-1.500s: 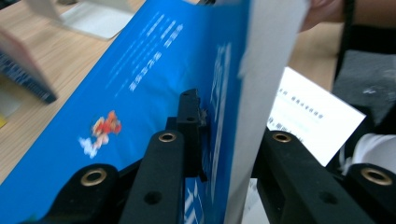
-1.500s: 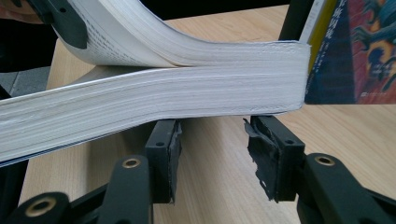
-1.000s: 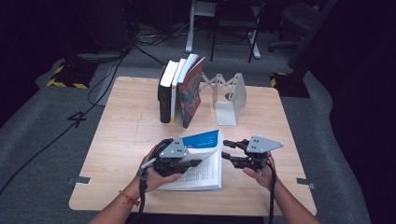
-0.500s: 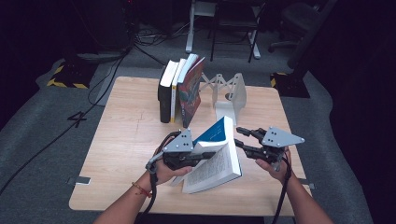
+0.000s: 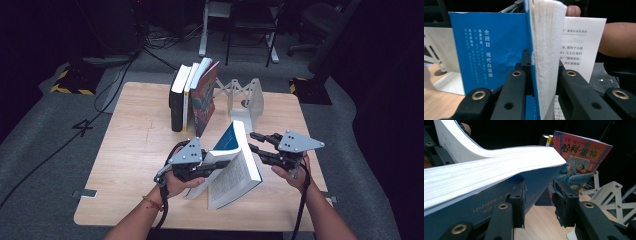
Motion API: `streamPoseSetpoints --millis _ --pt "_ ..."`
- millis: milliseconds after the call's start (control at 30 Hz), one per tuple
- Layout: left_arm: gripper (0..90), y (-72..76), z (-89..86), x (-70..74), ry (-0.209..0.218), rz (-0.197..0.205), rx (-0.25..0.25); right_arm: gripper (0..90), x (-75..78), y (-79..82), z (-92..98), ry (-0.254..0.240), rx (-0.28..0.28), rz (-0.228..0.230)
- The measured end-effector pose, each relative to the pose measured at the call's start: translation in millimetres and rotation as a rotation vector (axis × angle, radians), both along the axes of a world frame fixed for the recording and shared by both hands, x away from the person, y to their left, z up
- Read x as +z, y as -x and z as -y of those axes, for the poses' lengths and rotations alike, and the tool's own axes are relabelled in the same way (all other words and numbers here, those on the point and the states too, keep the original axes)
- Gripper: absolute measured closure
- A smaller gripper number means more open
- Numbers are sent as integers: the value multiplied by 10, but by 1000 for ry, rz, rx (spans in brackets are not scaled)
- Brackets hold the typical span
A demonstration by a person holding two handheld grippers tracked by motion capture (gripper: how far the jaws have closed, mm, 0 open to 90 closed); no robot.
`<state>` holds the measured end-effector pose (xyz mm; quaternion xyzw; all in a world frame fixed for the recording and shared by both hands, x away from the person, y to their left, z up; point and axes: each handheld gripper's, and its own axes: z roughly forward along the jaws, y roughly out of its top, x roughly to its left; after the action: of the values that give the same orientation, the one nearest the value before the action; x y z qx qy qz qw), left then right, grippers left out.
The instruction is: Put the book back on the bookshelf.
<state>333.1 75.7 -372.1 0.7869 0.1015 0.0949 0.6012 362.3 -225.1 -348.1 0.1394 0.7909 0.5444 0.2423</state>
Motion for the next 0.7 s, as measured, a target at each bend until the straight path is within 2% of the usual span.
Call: streamPoseSetpoints --millis 233,333,700 --pt "805 106 -154 -38 12 13 50 583 13 76 -87 -19 21 1" --pt "805 107 -201 -55 21 9 62 564 10 122 -124 -21 22 4" --pt "803 143 -340 -105 31 19 113 498 -216 252 -180 -13 97 -66"
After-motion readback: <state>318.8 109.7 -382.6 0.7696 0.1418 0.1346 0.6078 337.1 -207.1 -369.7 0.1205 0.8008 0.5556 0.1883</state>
